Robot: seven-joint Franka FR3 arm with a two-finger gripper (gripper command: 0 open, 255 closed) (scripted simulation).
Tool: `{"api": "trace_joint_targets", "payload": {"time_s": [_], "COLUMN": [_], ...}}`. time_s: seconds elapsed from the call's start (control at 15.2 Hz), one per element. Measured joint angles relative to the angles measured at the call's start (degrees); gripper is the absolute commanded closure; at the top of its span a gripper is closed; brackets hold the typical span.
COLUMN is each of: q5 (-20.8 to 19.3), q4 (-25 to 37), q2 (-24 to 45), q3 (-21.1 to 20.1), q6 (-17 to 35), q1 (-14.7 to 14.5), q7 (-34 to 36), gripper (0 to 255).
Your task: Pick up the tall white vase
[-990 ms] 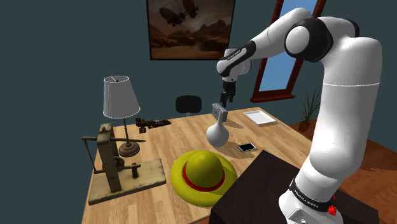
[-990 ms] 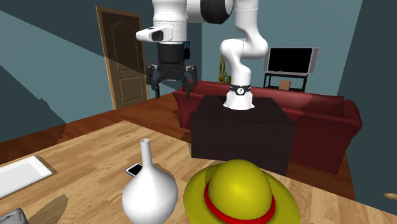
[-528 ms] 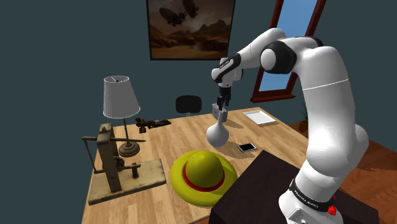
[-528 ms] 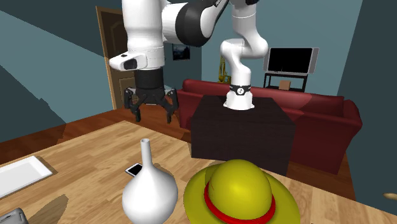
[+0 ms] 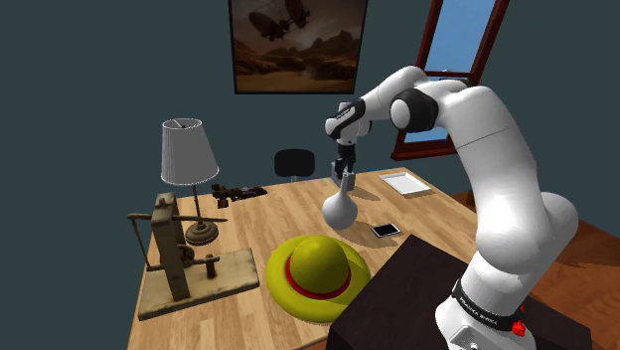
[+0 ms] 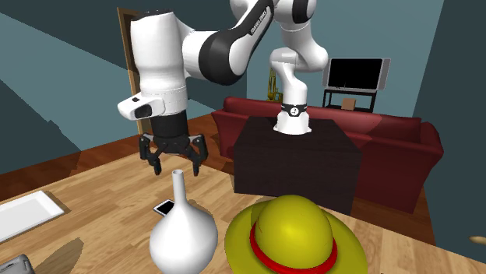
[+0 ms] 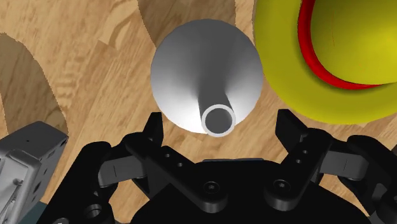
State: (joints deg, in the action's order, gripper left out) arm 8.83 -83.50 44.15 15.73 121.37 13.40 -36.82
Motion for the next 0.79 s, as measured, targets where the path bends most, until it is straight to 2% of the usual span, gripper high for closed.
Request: {"api": "trace_joint_targets", "payload": {"time_s": [0.26,0.33,0.79], "q5": [0.42,0.45,0.49], "q4": [0.55,0.43,0.41], "q2": [2.26,2.36,2.47], "q3": [-0.38,-0.39,-0.42], "q6": [1.69,1.91,2.11], "q1": [0.37,0.40,0.42], "q7": [-0.14,-0.19,-0.22], "gripper": [0,255,255]}}
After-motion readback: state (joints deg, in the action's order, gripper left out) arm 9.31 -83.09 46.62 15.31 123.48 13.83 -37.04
